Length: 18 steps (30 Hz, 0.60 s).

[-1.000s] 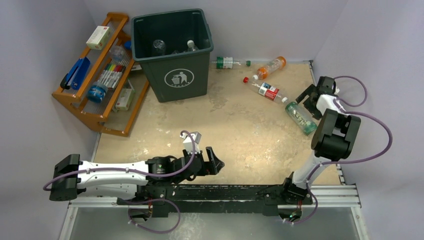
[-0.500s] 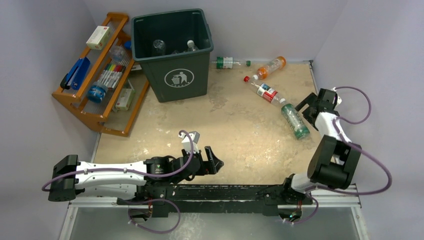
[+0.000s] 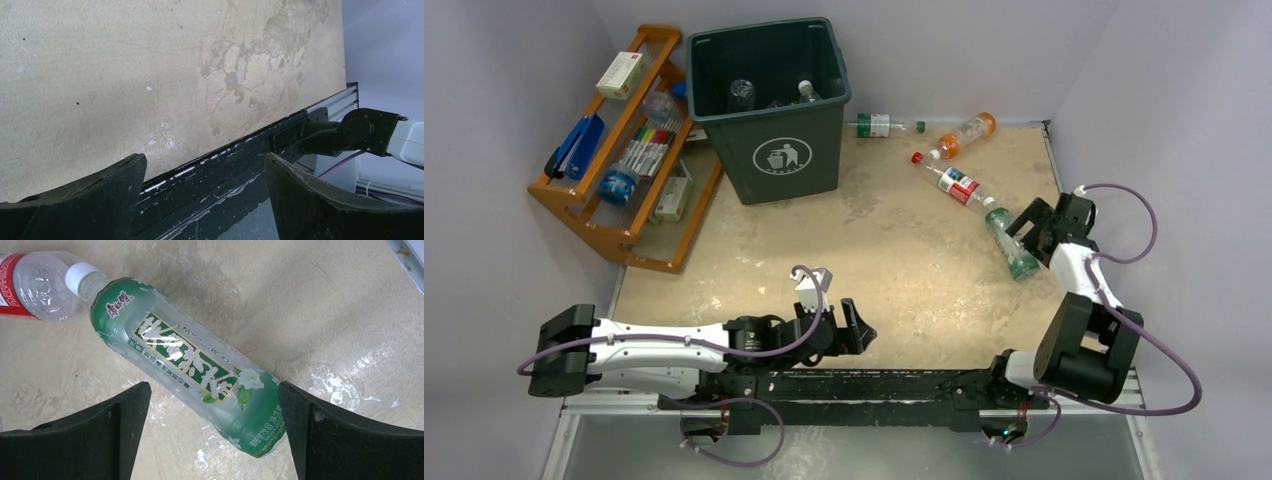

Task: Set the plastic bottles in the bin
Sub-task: Adjust the plastic bottle at the center of the board.

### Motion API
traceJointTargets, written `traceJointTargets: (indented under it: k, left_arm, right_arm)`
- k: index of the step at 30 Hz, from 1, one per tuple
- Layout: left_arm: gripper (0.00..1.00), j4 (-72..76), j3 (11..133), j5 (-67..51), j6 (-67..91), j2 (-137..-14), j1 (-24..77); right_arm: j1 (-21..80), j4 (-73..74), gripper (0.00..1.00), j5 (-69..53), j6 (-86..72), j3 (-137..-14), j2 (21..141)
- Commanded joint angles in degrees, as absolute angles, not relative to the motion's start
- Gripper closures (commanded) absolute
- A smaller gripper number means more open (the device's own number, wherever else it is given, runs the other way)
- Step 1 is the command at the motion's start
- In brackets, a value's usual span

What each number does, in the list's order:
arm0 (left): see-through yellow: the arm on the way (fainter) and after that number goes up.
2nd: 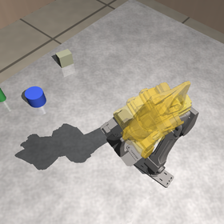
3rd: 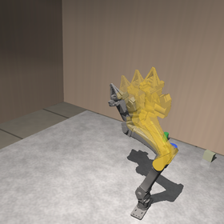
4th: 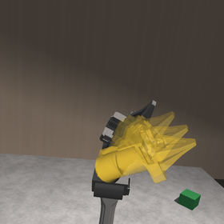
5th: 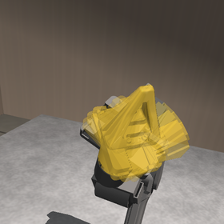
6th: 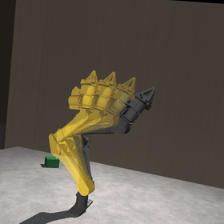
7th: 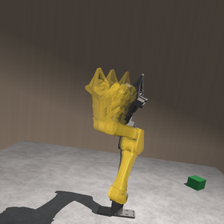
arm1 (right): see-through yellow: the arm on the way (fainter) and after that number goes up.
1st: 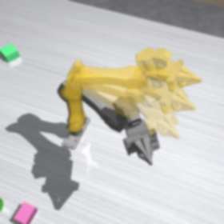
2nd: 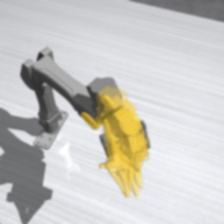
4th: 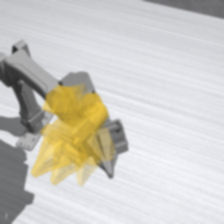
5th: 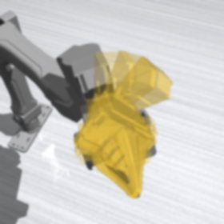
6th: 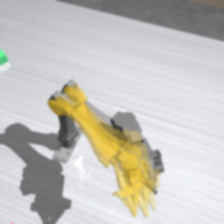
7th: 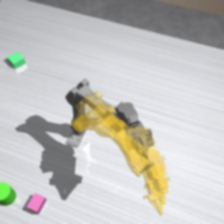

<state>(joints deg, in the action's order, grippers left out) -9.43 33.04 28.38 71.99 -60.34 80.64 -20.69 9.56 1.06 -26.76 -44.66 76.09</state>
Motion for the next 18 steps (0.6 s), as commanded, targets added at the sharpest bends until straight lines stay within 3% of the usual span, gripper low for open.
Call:
traceJointTargets:
  k: [1,18]
  left_arm:
    - [0.12,-5.3,34.2,29.4,72.9,-61.7,81.4]
    - [0.12,-3.3,34.3,28.4,72.4,-64.7,81.6]
  right_arm:
    - [-20.9,7.9,0.0,0.7,-23.6,-47.2,76.8]
    - [-20.0,4.3,0.05,-8.9,-20.1,-42.5,74.2]
